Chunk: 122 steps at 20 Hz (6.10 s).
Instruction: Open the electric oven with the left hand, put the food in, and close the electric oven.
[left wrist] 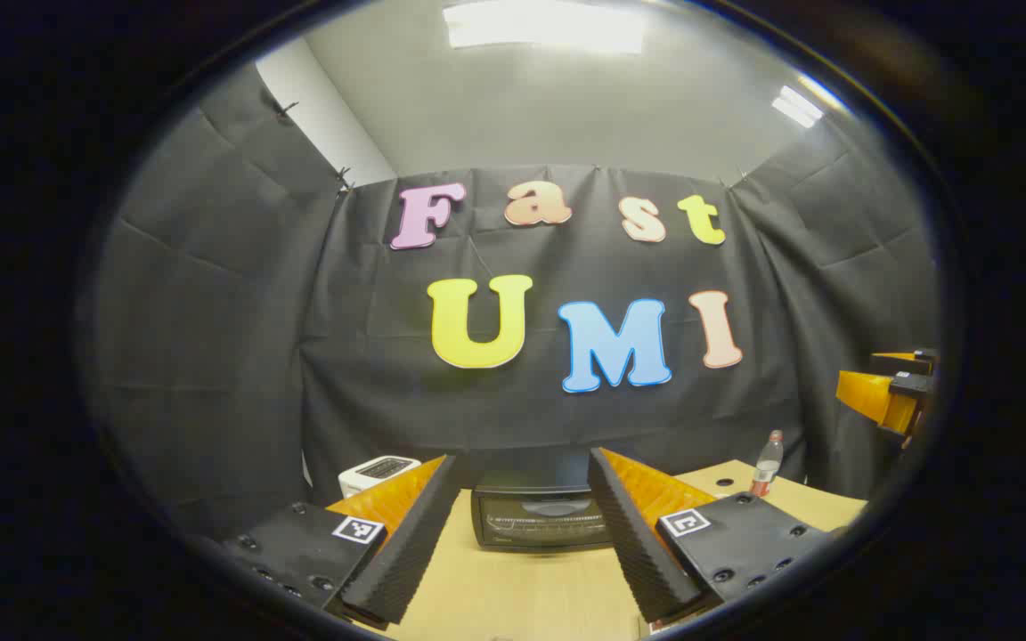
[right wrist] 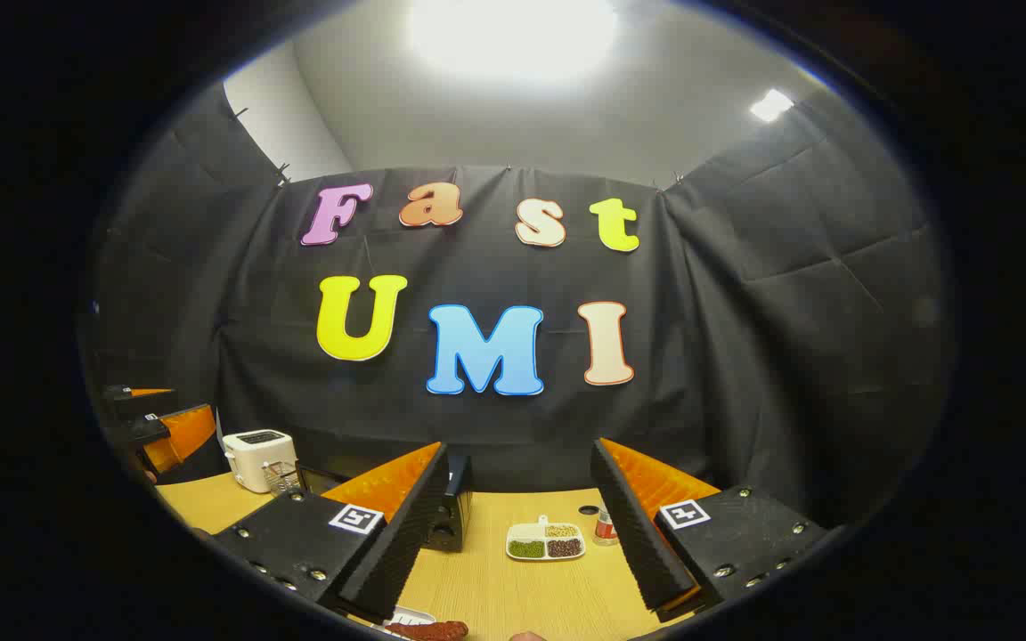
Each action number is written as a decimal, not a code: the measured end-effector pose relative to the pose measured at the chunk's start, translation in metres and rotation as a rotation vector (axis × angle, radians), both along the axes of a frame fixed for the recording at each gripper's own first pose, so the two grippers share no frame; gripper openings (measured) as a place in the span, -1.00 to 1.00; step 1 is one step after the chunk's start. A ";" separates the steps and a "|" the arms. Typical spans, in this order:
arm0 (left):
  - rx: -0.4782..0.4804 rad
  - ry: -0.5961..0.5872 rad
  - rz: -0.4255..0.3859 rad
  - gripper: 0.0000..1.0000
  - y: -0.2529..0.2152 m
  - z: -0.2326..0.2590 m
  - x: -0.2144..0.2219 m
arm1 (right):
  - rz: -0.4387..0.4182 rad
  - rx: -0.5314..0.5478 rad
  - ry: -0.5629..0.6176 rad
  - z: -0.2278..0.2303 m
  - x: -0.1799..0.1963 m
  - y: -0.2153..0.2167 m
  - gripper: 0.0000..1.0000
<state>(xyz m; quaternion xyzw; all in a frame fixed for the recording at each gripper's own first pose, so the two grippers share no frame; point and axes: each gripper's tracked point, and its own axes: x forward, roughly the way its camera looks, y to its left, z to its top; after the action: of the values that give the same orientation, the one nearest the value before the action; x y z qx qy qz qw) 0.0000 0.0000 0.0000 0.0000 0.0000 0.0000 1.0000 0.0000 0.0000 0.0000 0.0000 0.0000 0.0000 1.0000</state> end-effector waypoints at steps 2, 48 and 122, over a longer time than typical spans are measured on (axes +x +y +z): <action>0.012 -0.003 0.002 0.80 0.001 0.002 -0.005 | 0.008 0.012 0.006 -0.002 -0.003 0.003 0.94; -0.009 0.075 -0.125 0.93 -0.037 -0.105 0.191 | -0.122 -0.024 0.034 -0.024 0.038 -0.003 0.94; 0.063 0.420 -0.066 0.94 -0.057 -0.298 0.088 | 0.025 -0.026 0.236 -0.088 -0.002 -0.006 0.95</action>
<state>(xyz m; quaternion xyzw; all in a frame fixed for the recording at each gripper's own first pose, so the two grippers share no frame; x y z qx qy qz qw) 0.0881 -0.0565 -0.2984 0.0313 0.2084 -0.0327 0.9770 -0.0020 -0.0061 -0.0884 -0.0128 0.1179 0.0127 0.9929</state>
